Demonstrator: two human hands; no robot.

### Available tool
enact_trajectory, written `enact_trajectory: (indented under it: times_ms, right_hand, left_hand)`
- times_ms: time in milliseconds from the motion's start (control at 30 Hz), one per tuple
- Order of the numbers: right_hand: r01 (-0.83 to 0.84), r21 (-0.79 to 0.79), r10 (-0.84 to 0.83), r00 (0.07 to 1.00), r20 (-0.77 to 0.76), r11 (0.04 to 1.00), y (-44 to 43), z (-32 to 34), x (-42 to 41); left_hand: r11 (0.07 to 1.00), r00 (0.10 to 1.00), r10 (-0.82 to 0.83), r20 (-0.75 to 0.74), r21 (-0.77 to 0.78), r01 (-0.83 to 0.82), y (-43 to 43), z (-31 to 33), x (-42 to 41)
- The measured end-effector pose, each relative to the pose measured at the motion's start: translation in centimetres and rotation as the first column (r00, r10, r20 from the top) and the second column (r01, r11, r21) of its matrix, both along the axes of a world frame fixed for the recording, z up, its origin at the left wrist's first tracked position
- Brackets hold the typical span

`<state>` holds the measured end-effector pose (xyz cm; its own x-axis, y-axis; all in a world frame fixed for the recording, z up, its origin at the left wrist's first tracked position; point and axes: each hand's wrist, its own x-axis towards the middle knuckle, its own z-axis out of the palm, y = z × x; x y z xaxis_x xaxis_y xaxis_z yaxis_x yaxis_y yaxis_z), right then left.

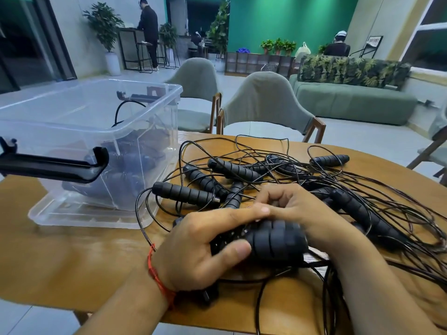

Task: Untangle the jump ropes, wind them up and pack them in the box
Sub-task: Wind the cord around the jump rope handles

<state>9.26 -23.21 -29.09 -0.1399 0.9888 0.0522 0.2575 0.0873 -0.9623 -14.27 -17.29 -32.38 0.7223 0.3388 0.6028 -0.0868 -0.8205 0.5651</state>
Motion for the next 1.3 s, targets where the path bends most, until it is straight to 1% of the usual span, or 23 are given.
enact_trajectory:
  times_ms: [67, 133, 200, 267, 333, 433, 500, 600, 700, 767, 867, 967, 1000, 1067, 1133, 1200, 1300]
  right_hand:
    - [0.012, 0.025, -0.012, 1.0, -0.02, 1.0, -0.1, 0.2, 0.0]
    - [0.047, 0.065, -0.046, 0.999, -0.002, 0.997, 0.0, -0.1, 0.0]
    - [0.109, 0.111, -0.119, 0.988, 0.097, 0.988, -0.1, -0.1, -0.1]
    - [0.151, 0.134, -0.178, 0.958, 0.224, 0.979, -0.2, 0.1, -0.5]
    - [0.157, 0.147, -0.198, 0.923, 0.329, 0.977, -0.2, 0.4, -1.1]
    - [0.158, 0.248, -0.268, 0.813, 0.516, 0.956, 0.0, 0.2, -2.3]
    - [0.118, 0.294, -0.282, 0.735, 0.617, 0.949, 0.1, 0.1, -3.4]
    - [0.068, 0.318, -0.29, 0.617, 0.732, 0.946, 0.0, 0.2, -5.1]
    - [0.026, 0.333, -0.295, 0.537, 0.79, 0.942, -0.3, 0.7, -6.2]
    - [-0.017, 0.381, -0.326, 0.482, 0.813, 0.924, -0.4, 1.2, -6.5]
    - [-0.054, 0.444, -0.38, 0.435, 0.817, 0.894, -0.8, 1.7, -6.8]
    - [-0.112, 0.539, -0.468, 0.371, 0.802, 0.835, -1.2, 1.9, -6.9]
    - [-0.127, 0.565, -0.491, 0.365, 0.791, 0.815, -1.4, 2.0, -6.9]
    - [-0.144, 0.601, -0.517, 0.381, 0.767, 0.786, -1.6, 2.2, -6.7]
    - [-0.155, 0.623, -0.522, 0.414, 0.746, 0.767, -1.8, 2.4, -6.7]
    - [-0.146, 0.648, -0.513, 0.492, 0.703, 0.748, -2.0, 2.6, -6.6]
    - [-0.085, 0.665, -0.475, 0.634, 0.611, 0.742, -2.2, 3.2, -6.3]
  left_hand:
    - [0.987, 0.998, 0.01, 0.061, -0.162, 0.0, 0.0, -0.3, 0.2]
    - [0.961, 0.993, 0.049, 0.109, -0.277, -0.017, 0.0, -0.5, 0.3]
    - [0.919, 0.977, 0.127, 0.173, -0.391, -0.05, 0.1, -0.7, 0.4]
    - [0.862, 0.943, 0.198, 0.266, -0.506, -0.039, 0.4, -0.8, 0.6]
    - [0.807, 0.904, 0.269, 0.332, -0.59, -0.023, 0.7, -0.6, 0.8]
    - [0.673, 0.854, 0.364, 0.372, -0.739, 0.035, 1.2, -0.3, 1.1]
    - [0.617, 0.83, 0.407, 0.38, -0.785, 0.056, 1.6, -0.3, 1.0]
    - [0.543, 0.792, 0.447, 0.417, -0.829, 0.13, 1.9, 0.2, 1.0]
    - [0.51, 0.747, 0.509, 0.427, -0.849, 0.138, 2.1, 0.6, 1.1]
    - [0.516, 0.736, 0.555, 0.388, -0.854, 0.061, 2.5, 0.4, 1.2]
    - [0.579, 0.741, 0.585, 0.33, -0.809, -0.098, 2.4, 0.2, 1.4]
    - [0.661, 0.752, 0.608, 0.255, -0.688, -0.301, 1.7, 0.4, 1.5]
    - [0.68, 0.751, 0.618, 0.232, -0.637, -0.362, 1.6, 0.5, 1.6]
    - [0.703, 0.752, 0.636, 0.175, -0.533, -0.47, 1.2, 0.4, 1.7]
    - [0.694, 0.746, 0.659, 0.096, -0.46, -0.554, 1.1, 0.2, 1.8]
    - [0.684, 0.737, 0.675, 0.036, -0.407, -0.606, 1.2, -0.3, 1.8]
    - [0.677, 0.728, 0.685, 0.012, -0.38, -0.631, 1.3, -0.4, 1.6]
